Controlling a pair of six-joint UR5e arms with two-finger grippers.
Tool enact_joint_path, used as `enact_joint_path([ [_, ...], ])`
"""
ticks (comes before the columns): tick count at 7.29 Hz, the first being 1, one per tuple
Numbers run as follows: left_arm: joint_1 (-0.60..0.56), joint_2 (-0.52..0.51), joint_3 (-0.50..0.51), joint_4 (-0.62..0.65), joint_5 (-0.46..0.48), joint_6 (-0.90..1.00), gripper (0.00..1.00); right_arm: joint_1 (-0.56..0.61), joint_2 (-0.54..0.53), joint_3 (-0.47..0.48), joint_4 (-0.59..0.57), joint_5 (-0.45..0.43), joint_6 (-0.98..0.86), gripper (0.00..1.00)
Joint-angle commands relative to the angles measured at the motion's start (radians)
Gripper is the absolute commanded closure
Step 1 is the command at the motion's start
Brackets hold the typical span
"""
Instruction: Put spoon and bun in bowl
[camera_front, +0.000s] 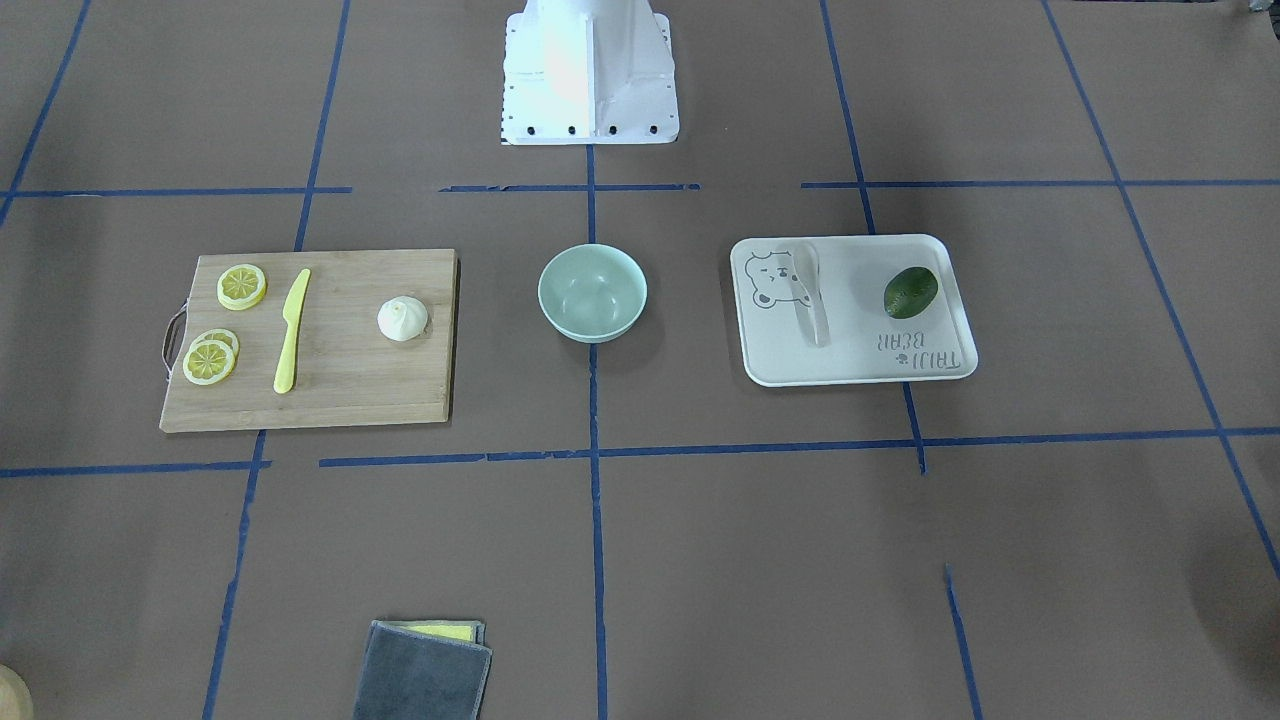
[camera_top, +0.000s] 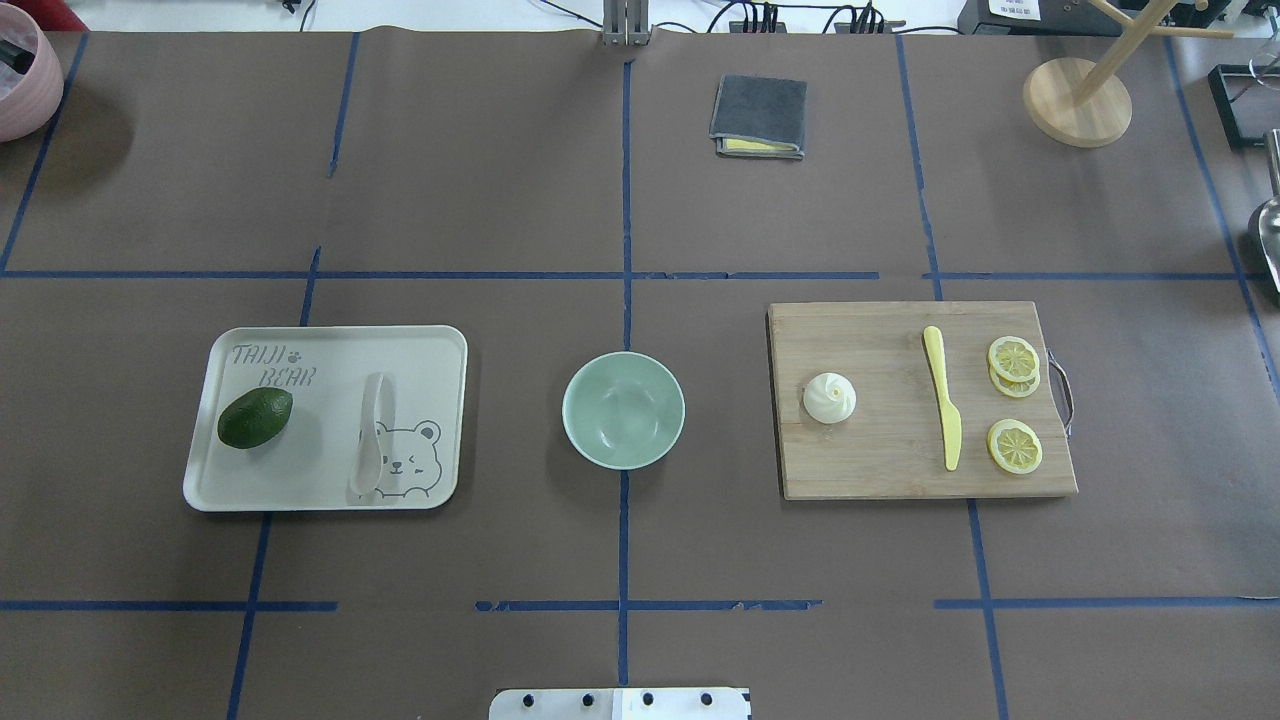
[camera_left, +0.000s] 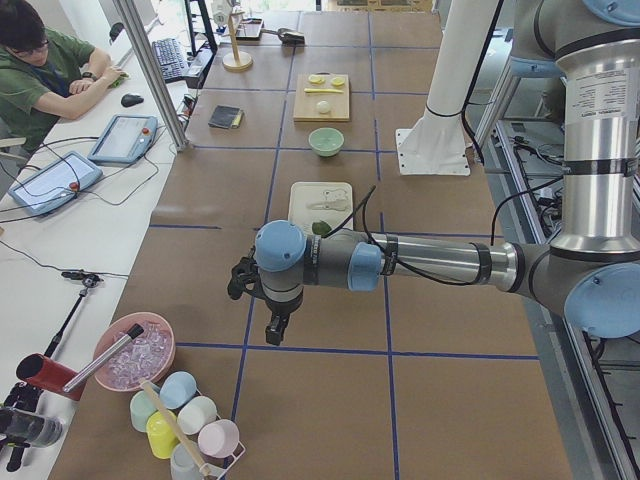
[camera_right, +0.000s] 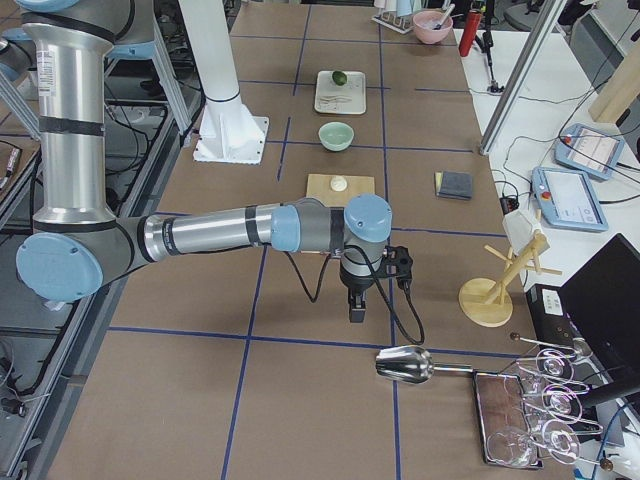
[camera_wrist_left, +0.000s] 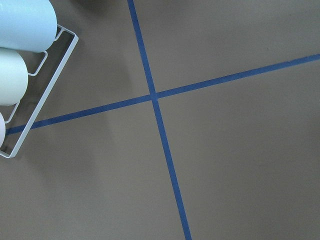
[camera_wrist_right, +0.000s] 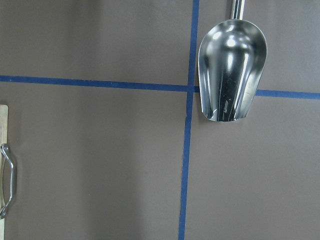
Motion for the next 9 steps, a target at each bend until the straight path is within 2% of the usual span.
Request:
enact_joint_path([
  [1,0.0,-0.002,-0.007,-0.001,0.002,0.0,0.0,0.0,0.0,0.0,0.0,0.01,0.0,0.0],
  [3,0.0,0.003,-0.029,-0.006,-0.006,0.0,0.0,0.0,0.009,0.008,0.002,0.008,-0.002,0.0],
  [5,0.03,-0.011,-0.032,-0.091,-0.002,-0.003,0.0,-0.008,0.026,0.023,0.003,0.008,0.001,0.0],
  [7,0.087,-0.04,-0.024,-0.22,0.0,-0.012,0.0,-0.054,0.133,0.02,0.003,0.004,0.006,0.0],
  [9,0.087,-0.09,0.017,-0.457,0.0,-0.011,0.0,-0.057,0.153,0.023,0.04,0.007,0.009,0.0],
])
